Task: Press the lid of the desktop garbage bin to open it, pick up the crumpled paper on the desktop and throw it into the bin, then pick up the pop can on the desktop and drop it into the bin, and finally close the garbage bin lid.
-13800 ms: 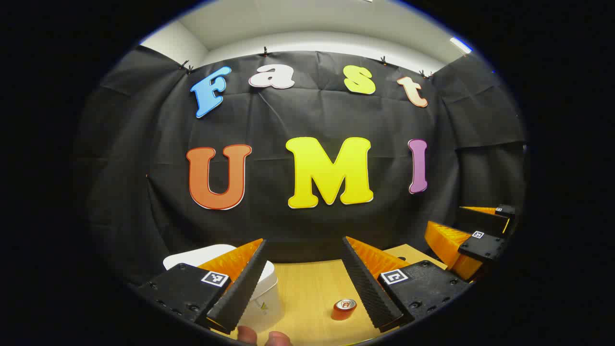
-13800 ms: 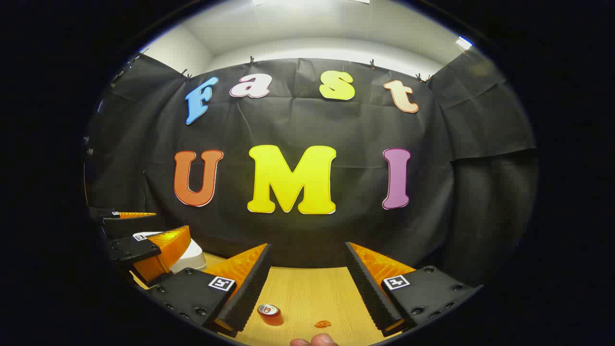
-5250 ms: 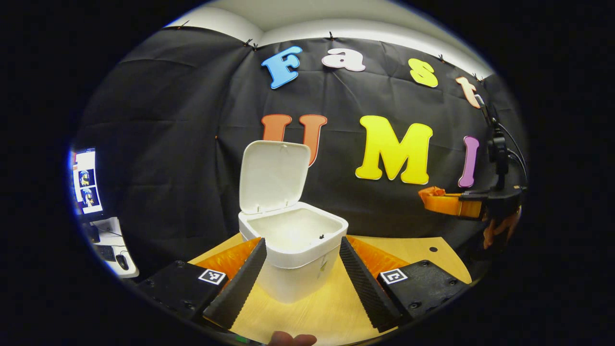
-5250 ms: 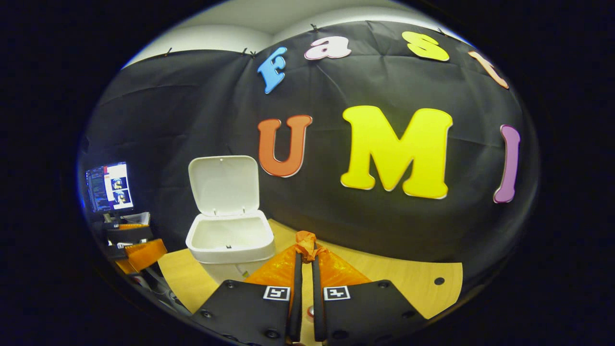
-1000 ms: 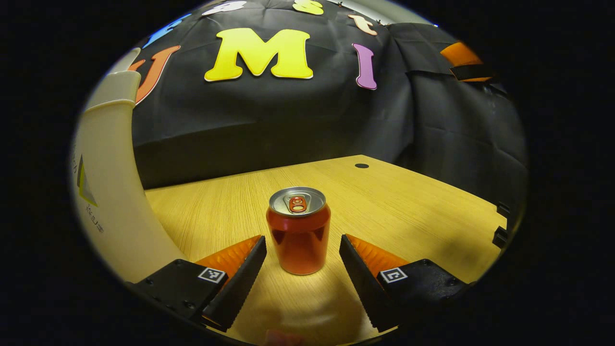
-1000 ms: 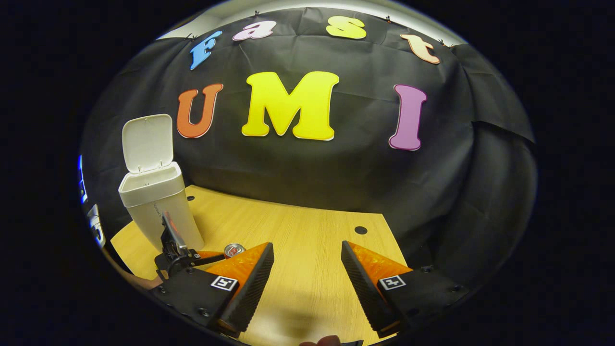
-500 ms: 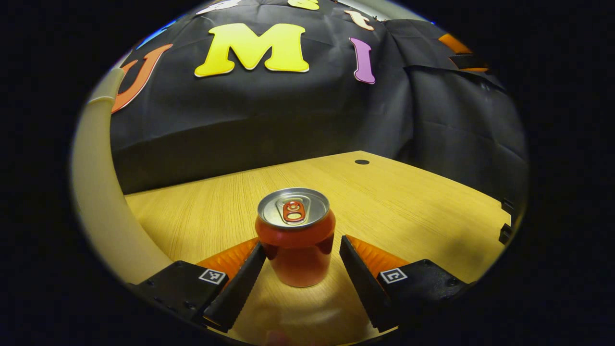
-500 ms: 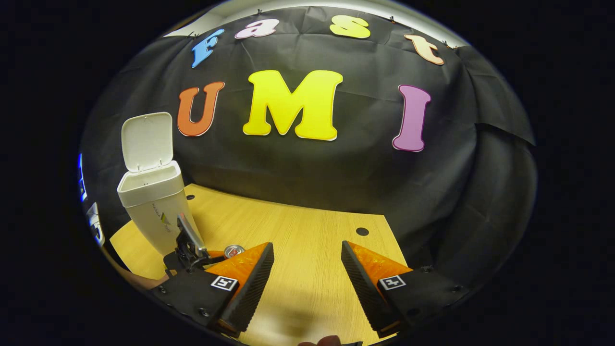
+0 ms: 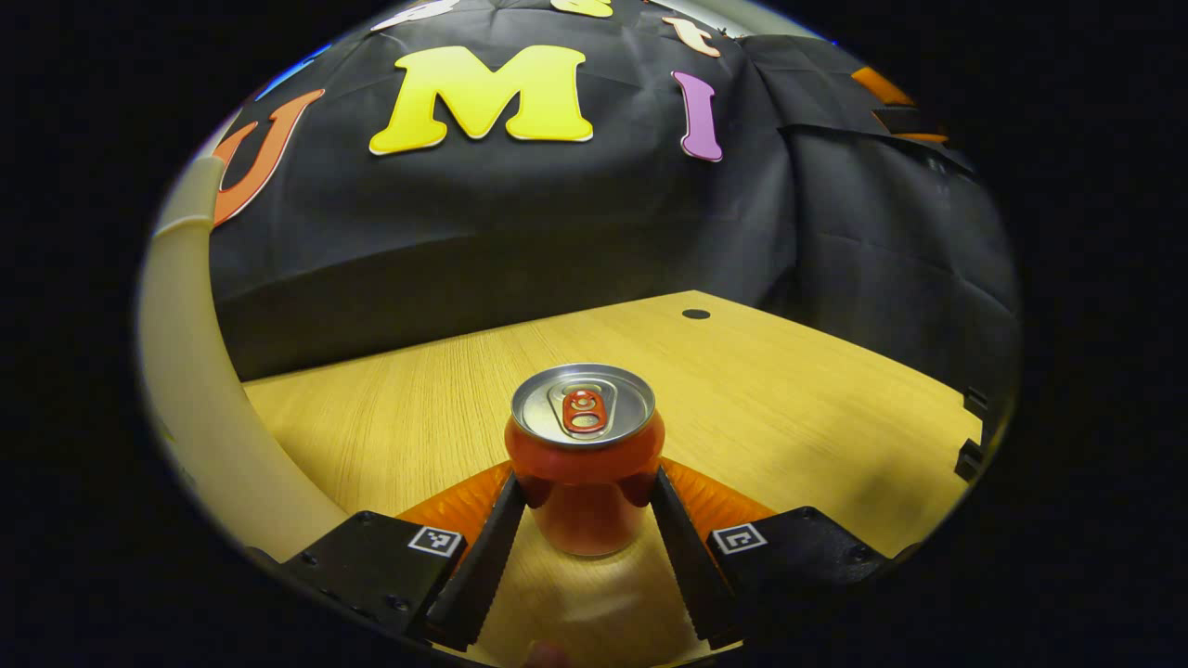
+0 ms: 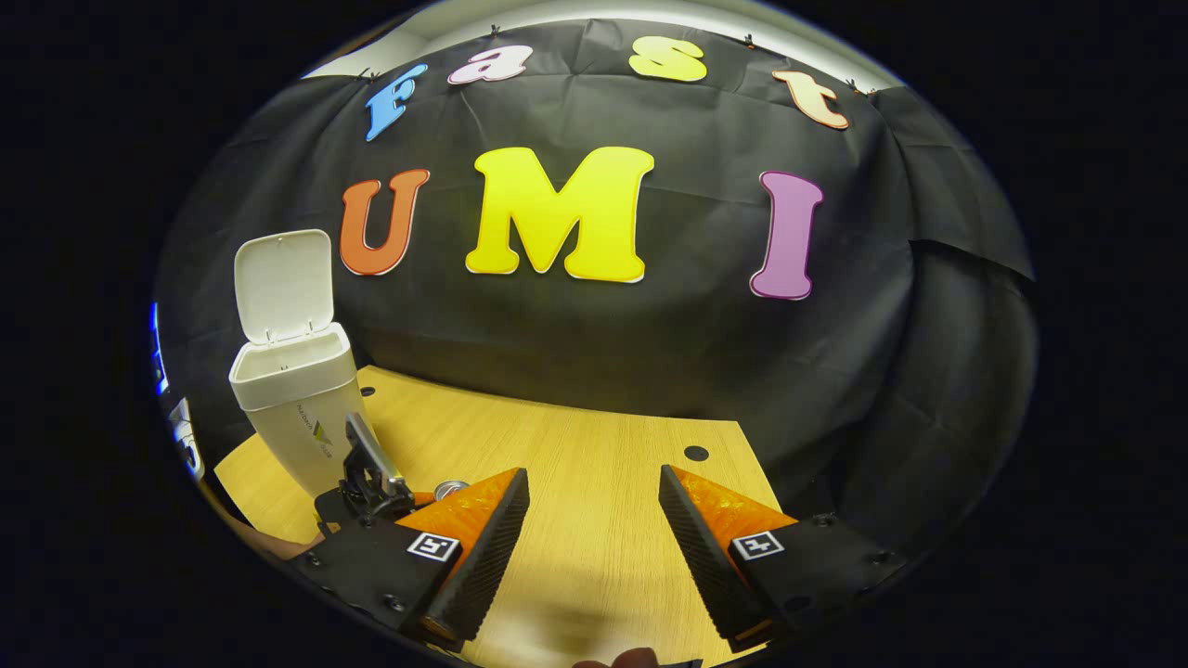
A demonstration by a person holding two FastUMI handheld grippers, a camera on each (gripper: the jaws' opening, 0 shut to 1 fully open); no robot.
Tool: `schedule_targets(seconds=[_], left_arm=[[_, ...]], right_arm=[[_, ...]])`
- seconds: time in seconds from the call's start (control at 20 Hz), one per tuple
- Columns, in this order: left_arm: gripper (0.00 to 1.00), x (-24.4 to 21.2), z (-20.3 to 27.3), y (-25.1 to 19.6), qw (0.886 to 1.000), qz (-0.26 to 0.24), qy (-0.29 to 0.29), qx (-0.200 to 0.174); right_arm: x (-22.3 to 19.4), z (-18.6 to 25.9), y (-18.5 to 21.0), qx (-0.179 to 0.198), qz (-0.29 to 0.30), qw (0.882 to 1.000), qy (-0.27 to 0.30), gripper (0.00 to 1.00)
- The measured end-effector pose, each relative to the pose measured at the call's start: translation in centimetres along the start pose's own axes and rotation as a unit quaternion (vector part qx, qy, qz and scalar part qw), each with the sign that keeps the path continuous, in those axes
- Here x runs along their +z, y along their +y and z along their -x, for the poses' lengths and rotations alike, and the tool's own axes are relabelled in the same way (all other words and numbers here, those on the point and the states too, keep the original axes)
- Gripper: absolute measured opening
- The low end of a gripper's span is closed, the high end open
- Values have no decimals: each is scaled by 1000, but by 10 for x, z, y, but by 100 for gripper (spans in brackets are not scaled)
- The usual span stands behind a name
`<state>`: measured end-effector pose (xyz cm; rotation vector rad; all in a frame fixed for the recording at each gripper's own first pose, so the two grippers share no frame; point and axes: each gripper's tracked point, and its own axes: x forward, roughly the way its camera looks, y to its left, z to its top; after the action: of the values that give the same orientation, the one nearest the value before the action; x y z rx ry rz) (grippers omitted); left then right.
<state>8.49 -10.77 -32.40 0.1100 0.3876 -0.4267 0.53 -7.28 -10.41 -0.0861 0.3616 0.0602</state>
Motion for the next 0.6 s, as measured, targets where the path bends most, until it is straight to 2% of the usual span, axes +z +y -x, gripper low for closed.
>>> schedule_targets(seconds=[0.35,0.6], left_arm=[[81,98,62,3,998,37,-51,13],[81,182,115,41,992,62,-87,73]], right_arm=[[9,19,-5,0,-22,999,-25,90],[23,32,-2,11,-40,998,-48,90]])
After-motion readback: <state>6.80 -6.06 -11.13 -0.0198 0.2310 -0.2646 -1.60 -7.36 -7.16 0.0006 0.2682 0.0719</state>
